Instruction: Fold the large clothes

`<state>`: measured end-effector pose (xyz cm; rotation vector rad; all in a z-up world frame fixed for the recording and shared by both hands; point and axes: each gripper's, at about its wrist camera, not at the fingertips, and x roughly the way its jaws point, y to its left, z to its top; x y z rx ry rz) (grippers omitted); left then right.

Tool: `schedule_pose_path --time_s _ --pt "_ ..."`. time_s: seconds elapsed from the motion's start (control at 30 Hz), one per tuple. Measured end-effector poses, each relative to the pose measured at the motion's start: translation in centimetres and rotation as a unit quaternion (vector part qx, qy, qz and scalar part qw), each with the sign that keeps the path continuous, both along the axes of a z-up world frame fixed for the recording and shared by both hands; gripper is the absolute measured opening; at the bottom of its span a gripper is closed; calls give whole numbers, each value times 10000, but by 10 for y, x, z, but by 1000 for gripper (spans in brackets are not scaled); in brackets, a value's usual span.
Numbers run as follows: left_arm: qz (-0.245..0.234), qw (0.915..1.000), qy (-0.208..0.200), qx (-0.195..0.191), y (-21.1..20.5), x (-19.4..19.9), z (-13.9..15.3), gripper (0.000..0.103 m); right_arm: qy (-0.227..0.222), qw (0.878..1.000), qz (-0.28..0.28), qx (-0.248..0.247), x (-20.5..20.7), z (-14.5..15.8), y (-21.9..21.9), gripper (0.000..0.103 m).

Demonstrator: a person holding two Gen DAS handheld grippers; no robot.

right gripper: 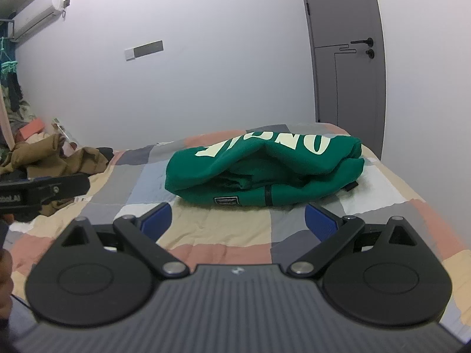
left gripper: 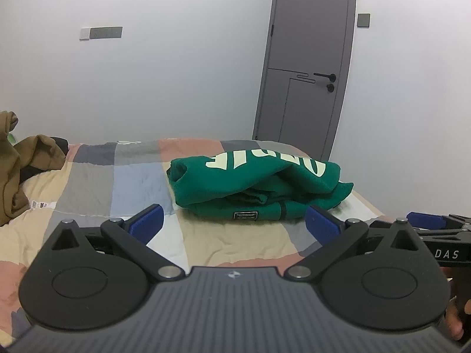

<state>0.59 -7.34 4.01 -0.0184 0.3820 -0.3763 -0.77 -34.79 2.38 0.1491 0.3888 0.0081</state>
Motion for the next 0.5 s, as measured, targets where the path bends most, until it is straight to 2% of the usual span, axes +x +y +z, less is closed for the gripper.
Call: schedule_pose_path --time_s 0.5 --pt "27 10000 -60 28 -1 -6 2 103 13 10000 -40 -48 -2 2 1 98"
